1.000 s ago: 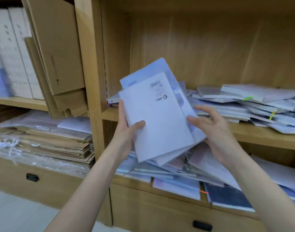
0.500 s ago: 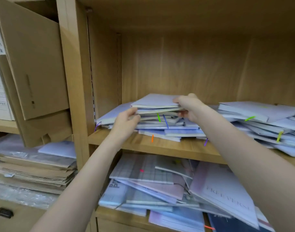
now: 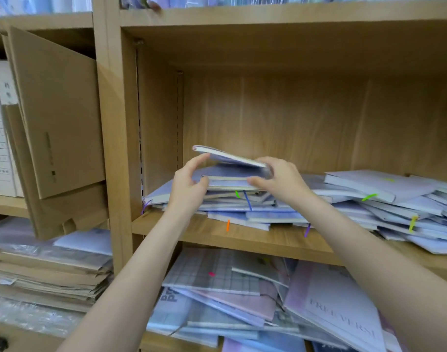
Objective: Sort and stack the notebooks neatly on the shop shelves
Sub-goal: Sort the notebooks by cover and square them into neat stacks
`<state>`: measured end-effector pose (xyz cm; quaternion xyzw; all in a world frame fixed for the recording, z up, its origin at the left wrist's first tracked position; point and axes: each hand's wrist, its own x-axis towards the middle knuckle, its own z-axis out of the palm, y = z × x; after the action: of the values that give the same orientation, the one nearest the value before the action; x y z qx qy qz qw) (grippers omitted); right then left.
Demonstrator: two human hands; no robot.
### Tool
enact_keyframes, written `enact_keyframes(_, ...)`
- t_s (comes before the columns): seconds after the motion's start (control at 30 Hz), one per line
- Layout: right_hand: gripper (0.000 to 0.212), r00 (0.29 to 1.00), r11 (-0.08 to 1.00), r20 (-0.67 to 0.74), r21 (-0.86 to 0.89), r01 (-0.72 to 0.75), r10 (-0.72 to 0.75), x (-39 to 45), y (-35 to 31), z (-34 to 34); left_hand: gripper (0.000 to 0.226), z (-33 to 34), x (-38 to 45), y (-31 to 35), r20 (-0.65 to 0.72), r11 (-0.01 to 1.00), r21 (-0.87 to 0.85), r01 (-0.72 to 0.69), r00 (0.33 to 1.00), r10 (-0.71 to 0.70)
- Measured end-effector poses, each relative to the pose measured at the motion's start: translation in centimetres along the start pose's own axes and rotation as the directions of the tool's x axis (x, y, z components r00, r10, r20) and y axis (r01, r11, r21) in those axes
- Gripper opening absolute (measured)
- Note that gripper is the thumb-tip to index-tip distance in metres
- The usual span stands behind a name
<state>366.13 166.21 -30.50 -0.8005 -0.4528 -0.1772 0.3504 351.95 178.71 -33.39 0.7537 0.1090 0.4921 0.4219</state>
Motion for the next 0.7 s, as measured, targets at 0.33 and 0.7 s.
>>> enact_keyframes(0.33,0.013,0.83,0.529,-0.554,0.722,0.446,0.056,0.9,-5.0,-7.9,0.036,0.1,0.1,1.1,0.132,0.996,-0.084,-0.035,0.99,0.046)
enact_keyframes(0.7,0.071,0.955,0.783,0.089,0.554,-0.284,0.284,0.0,-1.6,-1.9,0.04,1.0,0.9,3.0,0.012,0.884,-0.319,0.342,0.934,-0.357)
